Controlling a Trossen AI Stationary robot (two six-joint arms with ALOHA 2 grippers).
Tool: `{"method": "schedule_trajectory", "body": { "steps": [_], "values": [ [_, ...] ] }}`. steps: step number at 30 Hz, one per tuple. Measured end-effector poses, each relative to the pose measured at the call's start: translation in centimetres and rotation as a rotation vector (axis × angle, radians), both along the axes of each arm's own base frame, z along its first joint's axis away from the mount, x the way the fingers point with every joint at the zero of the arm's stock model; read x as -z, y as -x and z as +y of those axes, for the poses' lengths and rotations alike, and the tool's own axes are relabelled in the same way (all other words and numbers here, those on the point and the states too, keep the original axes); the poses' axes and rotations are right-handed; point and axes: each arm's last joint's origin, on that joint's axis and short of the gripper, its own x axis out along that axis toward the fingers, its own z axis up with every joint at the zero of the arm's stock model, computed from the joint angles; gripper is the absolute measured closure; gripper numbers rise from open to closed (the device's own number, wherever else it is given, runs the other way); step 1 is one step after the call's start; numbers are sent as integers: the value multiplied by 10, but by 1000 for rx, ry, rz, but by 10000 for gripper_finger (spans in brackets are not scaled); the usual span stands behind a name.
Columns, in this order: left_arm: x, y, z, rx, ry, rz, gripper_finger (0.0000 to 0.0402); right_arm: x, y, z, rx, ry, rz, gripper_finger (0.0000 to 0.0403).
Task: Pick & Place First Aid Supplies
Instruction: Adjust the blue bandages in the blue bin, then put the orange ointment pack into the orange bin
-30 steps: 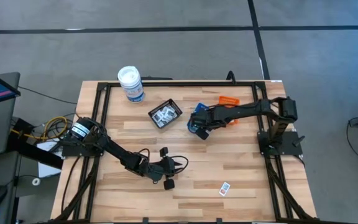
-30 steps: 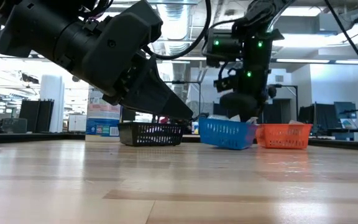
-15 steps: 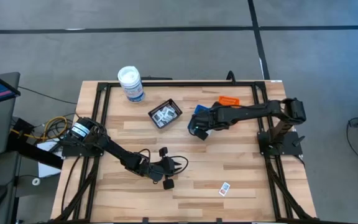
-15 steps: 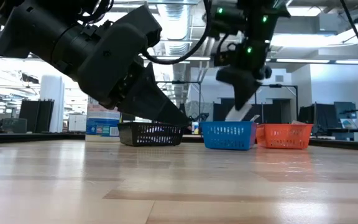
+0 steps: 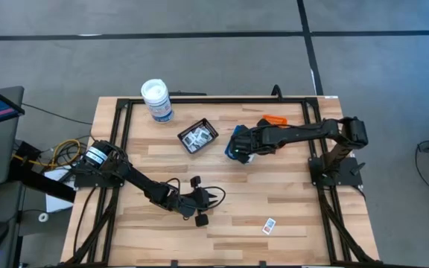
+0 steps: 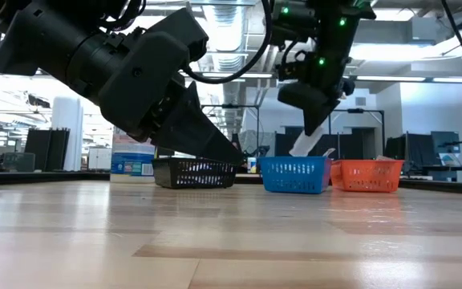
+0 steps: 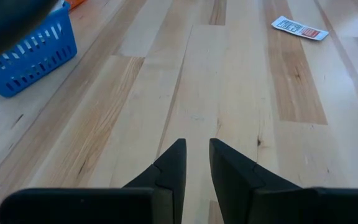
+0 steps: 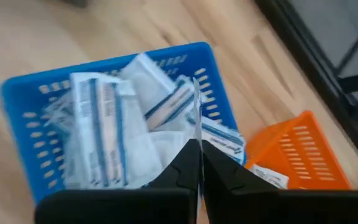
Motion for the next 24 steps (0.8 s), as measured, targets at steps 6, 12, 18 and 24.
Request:
{"method": "schedule_trajectory", "body": {
  "steps": [6,12,18,24],
  "values": [
    [0,0,0,0,0,0,330,-5,0,8,-49,46,0,385],
    [0,0,0,0,0,-1,330,-4,-1,10,-55,22,-10,346],
    [0,0,0,0,0,-1,330,-1,-1,20,-96,-155,-14,329],
    [0,0,0,0,1,-1,330,-3,2,61,-213,-282,-25,328]
  ]
}}
